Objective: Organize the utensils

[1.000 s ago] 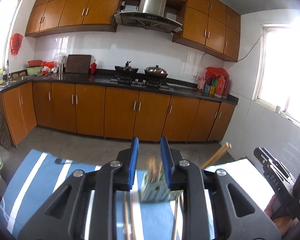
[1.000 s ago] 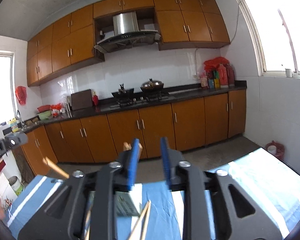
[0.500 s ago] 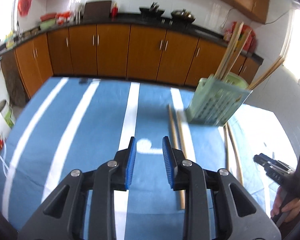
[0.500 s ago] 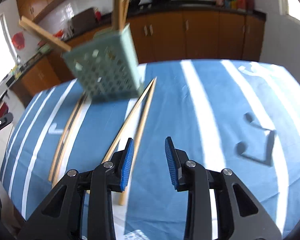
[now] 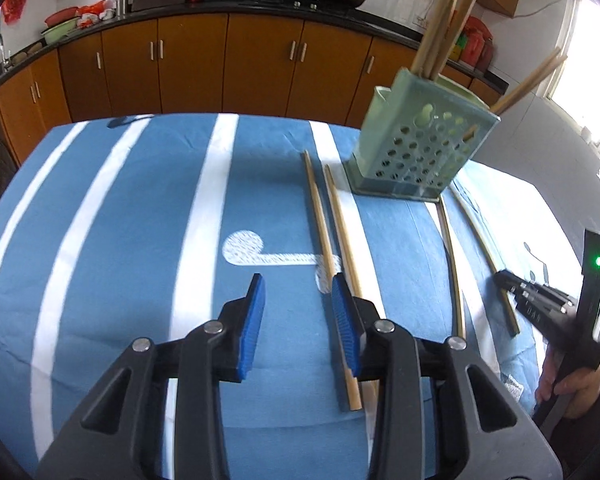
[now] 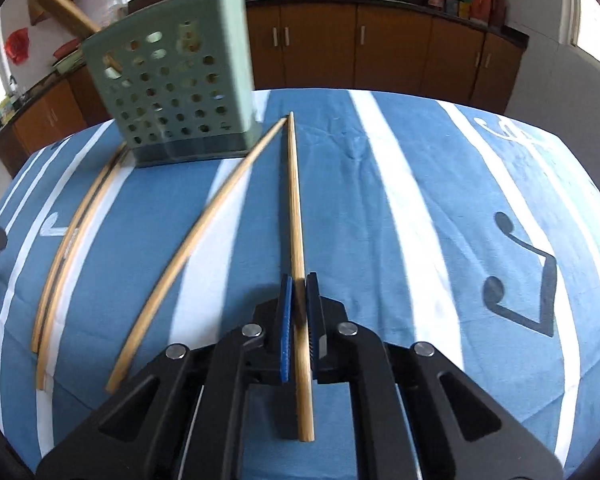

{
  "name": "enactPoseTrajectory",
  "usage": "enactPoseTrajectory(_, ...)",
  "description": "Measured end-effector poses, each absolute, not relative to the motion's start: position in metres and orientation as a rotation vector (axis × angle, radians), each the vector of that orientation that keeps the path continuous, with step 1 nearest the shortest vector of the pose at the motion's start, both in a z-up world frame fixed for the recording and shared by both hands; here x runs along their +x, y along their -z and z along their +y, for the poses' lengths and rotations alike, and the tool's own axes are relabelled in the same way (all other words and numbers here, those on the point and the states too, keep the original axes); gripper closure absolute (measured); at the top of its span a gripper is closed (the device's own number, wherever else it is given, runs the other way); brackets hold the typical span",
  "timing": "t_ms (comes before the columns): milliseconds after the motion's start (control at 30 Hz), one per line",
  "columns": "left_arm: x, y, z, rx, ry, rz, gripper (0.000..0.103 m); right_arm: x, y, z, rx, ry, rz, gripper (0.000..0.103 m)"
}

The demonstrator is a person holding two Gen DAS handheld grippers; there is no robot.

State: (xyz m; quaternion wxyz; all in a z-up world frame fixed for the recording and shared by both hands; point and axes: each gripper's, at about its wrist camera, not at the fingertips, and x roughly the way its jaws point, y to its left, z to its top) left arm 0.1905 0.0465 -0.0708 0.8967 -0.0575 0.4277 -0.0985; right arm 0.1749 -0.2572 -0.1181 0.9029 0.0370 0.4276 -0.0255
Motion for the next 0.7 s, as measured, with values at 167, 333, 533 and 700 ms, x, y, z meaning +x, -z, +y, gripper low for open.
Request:
enactPoseTrajectory(167, 0.196, 0.087, 0.029, -0.09, 0.236, 0.919, 0.068, 0.173, 0.119, -0.295, 0.137, 0.138, 0.886, 0.095)
enactPoseTrajectory(333, 0.201, 0.101, 0.011, -0.02, 0.245, 0.935, 0.074, 0.174, 0.12, -0.293, 0.111, 0.133, 0.879, 0.095)
enactPoseTrajectory(533, 0.201, 0.112, -0.001, 0.041, 0.22, 0.944, 0.088, 0.174, 0.117, -0.289, 0.107, 0.124, 0.876, 0.095)
enactPoseTrajectory(700, 0.204, 0.113, 0.005, 0.064, 0.148, 0.931, 0.095, 0.177, 0.118, -0.285, 0.095, 0.101, 0.872, 0.095)
